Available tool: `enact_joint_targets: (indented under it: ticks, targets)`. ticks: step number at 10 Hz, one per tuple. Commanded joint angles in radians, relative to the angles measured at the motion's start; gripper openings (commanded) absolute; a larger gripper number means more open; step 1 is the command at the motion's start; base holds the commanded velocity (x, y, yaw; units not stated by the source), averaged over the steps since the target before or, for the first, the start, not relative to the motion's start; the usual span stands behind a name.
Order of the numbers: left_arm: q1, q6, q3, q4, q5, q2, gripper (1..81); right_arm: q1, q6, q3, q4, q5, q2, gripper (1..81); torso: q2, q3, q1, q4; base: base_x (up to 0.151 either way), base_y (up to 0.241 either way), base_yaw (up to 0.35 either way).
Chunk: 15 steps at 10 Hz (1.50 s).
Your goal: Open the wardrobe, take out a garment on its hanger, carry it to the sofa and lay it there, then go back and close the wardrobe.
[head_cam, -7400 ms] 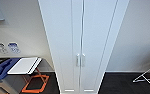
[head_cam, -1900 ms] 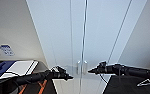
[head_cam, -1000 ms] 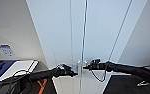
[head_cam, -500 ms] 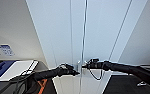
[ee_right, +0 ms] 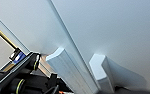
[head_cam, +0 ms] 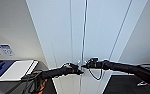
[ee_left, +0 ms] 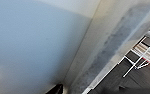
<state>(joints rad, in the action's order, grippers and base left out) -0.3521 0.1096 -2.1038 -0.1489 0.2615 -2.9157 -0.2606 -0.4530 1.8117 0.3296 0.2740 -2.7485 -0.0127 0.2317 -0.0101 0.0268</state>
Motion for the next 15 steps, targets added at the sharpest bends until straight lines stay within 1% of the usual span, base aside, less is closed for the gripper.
enact_joint_targets:
  ticks: [1,3,4,5,7,9,11,13,15]
  targets:
    - [0.190,-0.007,-0.025,-0.032,-0.018,-0.053,81.1,0.177,0.000,-0.034,-0.006,-0.001,-0.001,81.1,0.000,0.000,0.000,0.000,0.000,0.000,0.000]
    - [0.202,-0.007,-0.062,-0.034,-0.018,-0.114,81.1,0.169,0.000,-0.048,-0.011,-0.010,-0.001,81.1,0.000,0.000,0.000,0.000,0.000,0.000,0.000]
    - [0.202,-0.007,-0.044,-0.032,-0.019,-0.126,81.1,0.162,0.000,-0.075,-0.012,-0.009,0.001,81.1,0.000,0.000,0.000,0.000,0.000,0.000,0.000]
    - [0.201,-0.005,0.011,-0.027,-0.021,-0.122,81.1,0.143,0.000,-0.126,-0.011,-0.009,0.020,81.1,0.000,0.000,0.000,0.000,0.000,0.000,0.000]
    - [0.184,-0.005,0.151,-0.026,-0.041,-0.077,81.1,0.096,-0.009,-0.210,-0.011,-0.029,0.071,81.1,0.000,0.000,0.000,-0.001,0.000,0.000,0.000]
    - [0.151,-0.005,0.261,-0.026,-0.041,-0.042,81.1,0.048,-0.021,-0.261,-0.011,-0.072,0.097,81.1,0.000,0.000,0.000,-0.001,0.000,0.000,0.000]
    - [0.094,-0.007,0.373,-0.034,-0.038,0.005,81.1,0.005,-0.021,-0.285,-0.003,-0.085,0.085,81.1,0.001,0.000,-0.001,-0.001,0.000,0.000,0.000]
    - [0.020,-0.010,0.519,-0.035,-0.039,0.087,81.1,-0.052,-0.018,-0.319,0.002,-0.098,0.074,81.1,0.001,0.000,-0.002,-0.001,0.000,0.000,0.000]
    - [-0.040,-0.010,0.608,-0.076,-0.041,0.137,81.1,-0.110,-0.009,-0.373,0.003,-0.099,0.073,81.1,0.001,0.000,-0.002,-0.001,0.000,0.000,0.000]
